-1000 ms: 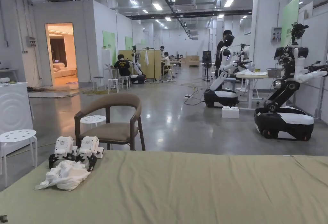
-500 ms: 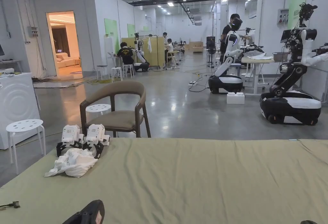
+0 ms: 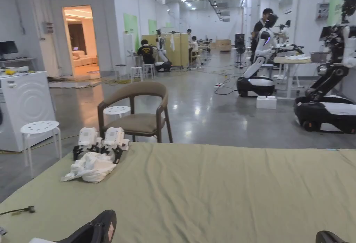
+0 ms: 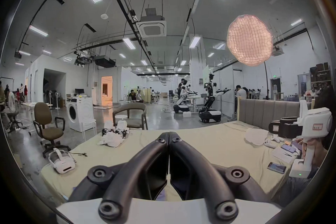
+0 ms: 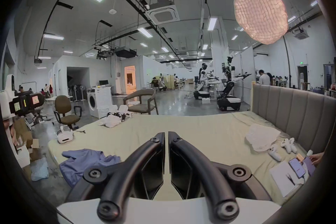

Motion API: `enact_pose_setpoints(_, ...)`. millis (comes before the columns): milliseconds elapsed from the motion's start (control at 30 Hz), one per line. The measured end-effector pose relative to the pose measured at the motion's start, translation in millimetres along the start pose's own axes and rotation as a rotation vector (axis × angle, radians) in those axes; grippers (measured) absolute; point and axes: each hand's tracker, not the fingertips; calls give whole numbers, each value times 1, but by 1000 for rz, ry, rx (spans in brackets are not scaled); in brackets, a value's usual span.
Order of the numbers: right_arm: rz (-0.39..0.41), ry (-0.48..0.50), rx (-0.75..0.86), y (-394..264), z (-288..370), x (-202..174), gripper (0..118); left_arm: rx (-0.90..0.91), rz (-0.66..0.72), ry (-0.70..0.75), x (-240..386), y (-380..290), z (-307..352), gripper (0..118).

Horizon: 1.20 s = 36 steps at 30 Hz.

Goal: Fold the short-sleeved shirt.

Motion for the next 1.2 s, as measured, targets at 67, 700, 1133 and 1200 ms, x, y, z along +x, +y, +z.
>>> enact_pose_setpoints(67,-19,42,-8,-3,-8,-9,2,-10,-20,41,-9,0,9,0)
enact_pose_setpoints(700,1,103,-163,-42,-37,-28,2,-503,174,98,-98,-139,-87,59)
enact_pose_setpoints(1133,35,-34,-347,-75,-28,21,2,-855,291,141,-140,-292,-216,77)
enact_pose_setpoints(1200,6,-43,-368,-81,-28,26,2,-884,310,108,-140,-305,-219,73)
